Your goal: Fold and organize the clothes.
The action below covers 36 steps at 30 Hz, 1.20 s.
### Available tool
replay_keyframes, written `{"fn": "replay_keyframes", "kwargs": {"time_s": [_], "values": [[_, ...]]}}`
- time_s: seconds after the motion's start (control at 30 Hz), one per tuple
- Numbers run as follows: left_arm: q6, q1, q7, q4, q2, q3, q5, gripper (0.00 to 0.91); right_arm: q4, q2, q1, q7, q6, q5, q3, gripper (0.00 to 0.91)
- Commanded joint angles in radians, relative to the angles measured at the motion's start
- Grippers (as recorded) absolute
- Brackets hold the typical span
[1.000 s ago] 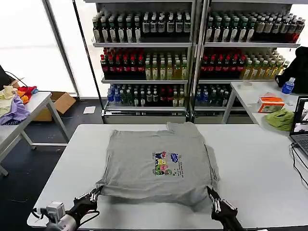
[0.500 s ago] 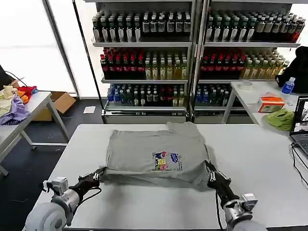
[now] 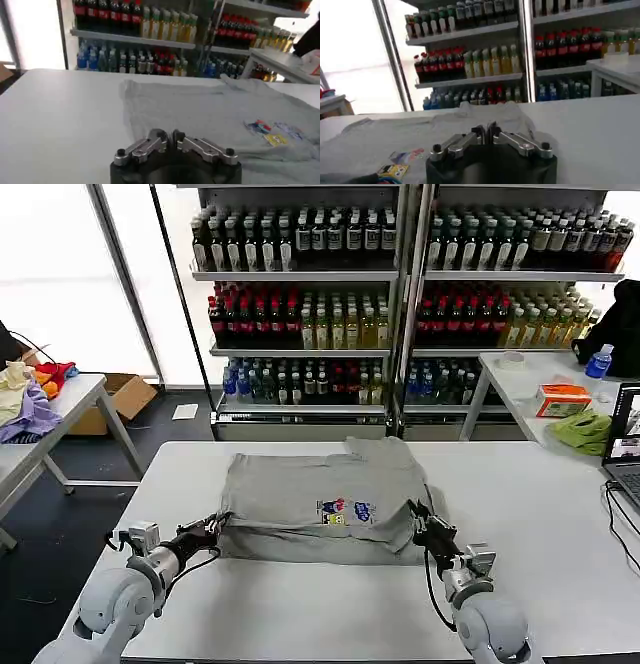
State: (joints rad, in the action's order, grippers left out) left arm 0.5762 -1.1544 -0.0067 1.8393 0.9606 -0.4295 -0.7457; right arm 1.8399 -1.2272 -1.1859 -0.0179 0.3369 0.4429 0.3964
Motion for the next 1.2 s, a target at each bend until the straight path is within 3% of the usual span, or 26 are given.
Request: {"fn": "replay_keyframes", "kwargs": {"time_s": [0.03,0.37,0.53,0.87,0.9,0.93,0.97,1.0,1.1,1.17,1.2], "values": [[0.001,-0.027,-0.011,0.011,-0.014,-0.082,0.041,0.907,0.006,0.002,0.033,-0.034,0.079,-0.016,0.001,0.907],[0.000,-0.225,-0.019,0.157,0.026,-0.175,0.066,0.907,0.187,0.029,-0.143,-0.039,0.089,-0.015,0.087,0.907],[0.000,-0.283,-0.019,0.174,0.077,-0.146,0.086,0.907,0.248,0.033,-0.279,-0.122,0.168,-0.090,0.124,0.907],[0.000,-0.219,-0.018,0.101,0.123,-0.087,0.091,0.907,0.170,-0.001,-0.250,-0.185,0.190,-0.089,0.079,0.907],[0.000,-0.217,-0.015,0.091,0.123,-0.086,0.091,0.907,0.162,-0.004,-0.244,-0.185,0.187,-0.088,0.074,0.645],[0.000,-0.210,-0.013,0.079,0.122,-0.086,0.089,0.877,0.155,-0.008,-0.236,-0.189,0.187,-0.086,0.065,0.252],[-0.001,-0.207,-0.014,0.077,0.122,-0.086,0.088,0.796,0.148,-0.011,-0.232,-0.192,0.186,-0.086,0.061,0.091],[-0.003,-0.205,-0.013,0.066,0.124,-0.086,0.088,0.665,0.141,-0.014,-0.227,-0.201,0.182,-0.088,0.057,0.000],[-0.005,-0.193,-0.013,0.045,0.133,-0.086,0.086,0.393,0.130,-0.025,-0.211,-0.211,0.176,-0.075,0.058,0.000],[-0.008,-0.187,-0.017,0.039,0.139,-0.079,0.084,0.050,0.127,-0.025,-0.209,-0.212,0.176,-0.075,0.054,0.000],[-0.012,-0.185,-0.018,0.037,0.141,-0.076,0.086,0.020,0.127,-0.023,-0.210,-0.211,0.176,-0.074,0.052,0.000]]}}
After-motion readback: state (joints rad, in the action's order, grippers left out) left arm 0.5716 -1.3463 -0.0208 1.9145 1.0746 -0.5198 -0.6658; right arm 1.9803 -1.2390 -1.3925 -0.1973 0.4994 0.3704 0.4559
